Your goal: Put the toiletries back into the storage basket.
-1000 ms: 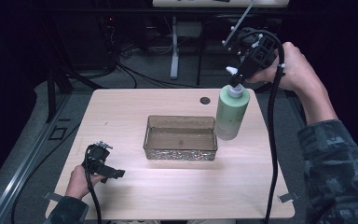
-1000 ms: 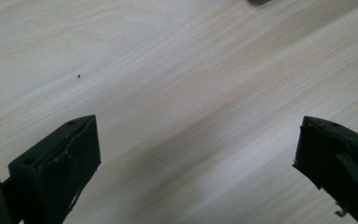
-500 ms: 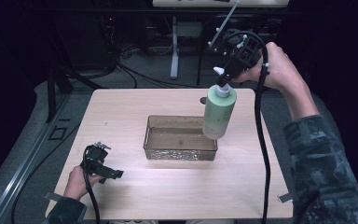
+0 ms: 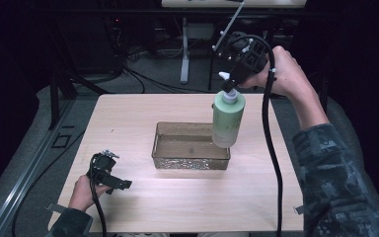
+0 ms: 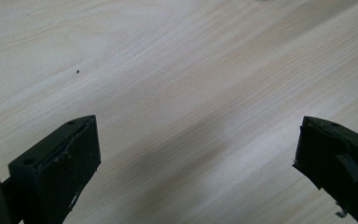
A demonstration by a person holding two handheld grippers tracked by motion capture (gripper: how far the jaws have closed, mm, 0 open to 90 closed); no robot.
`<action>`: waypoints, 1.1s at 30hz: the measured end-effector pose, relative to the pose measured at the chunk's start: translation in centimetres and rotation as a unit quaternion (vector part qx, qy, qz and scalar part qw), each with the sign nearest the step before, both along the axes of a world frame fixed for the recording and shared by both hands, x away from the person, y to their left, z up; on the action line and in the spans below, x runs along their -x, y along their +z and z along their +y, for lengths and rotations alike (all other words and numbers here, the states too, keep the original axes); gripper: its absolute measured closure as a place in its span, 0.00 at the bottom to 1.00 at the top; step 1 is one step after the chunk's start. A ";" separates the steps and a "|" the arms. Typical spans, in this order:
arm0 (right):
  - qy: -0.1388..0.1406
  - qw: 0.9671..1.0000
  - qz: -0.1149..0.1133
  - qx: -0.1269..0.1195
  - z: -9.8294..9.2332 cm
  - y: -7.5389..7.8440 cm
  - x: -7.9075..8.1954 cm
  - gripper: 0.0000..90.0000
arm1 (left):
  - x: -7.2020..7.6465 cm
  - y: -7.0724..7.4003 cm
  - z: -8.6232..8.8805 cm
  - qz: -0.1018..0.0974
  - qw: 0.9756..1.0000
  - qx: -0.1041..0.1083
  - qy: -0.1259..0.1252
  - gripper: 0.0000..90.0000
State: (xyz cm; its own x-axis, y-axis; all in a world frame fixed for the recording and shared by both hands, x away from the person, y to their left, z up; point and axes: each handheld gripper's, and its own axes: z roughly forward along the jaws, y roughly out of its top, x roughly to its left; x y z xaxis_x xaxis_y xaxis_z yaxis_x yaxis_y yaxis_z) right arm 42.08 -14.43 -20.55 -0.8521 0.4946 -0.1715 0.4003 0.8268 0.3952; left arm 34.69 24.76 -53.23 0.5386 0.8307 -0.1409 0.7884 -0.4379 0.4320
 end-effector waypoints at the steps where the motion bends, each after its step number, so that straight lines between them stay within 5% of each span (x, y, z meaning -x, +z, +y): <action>1: 0.001 1.000 0.000 0.000 0.1 0.0 0.0 0.70 | 0.0 0.0 0.0 0.000 1.000 0.000 -0.002 0.00; 33: 0.012 1.000 0.002 -0.015 1.4 -1.8 -0.5 0.70 | 0.0 0.1 -0.4 0.000 1.000 -0.011 -0.010 0.00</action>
State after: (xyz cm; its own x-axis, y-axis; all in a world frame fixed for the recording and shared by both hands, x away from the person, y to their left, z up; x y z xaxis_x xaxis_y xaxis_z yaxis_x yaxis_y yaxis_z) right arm 42.54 -13.05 -22.39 -0.8641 0.4796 -0.1529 0.3829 0.8233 0.4189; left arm 34.65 24.39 -53.13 0.5554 0.8225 -0.1226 0.7794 -0.4634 0.4216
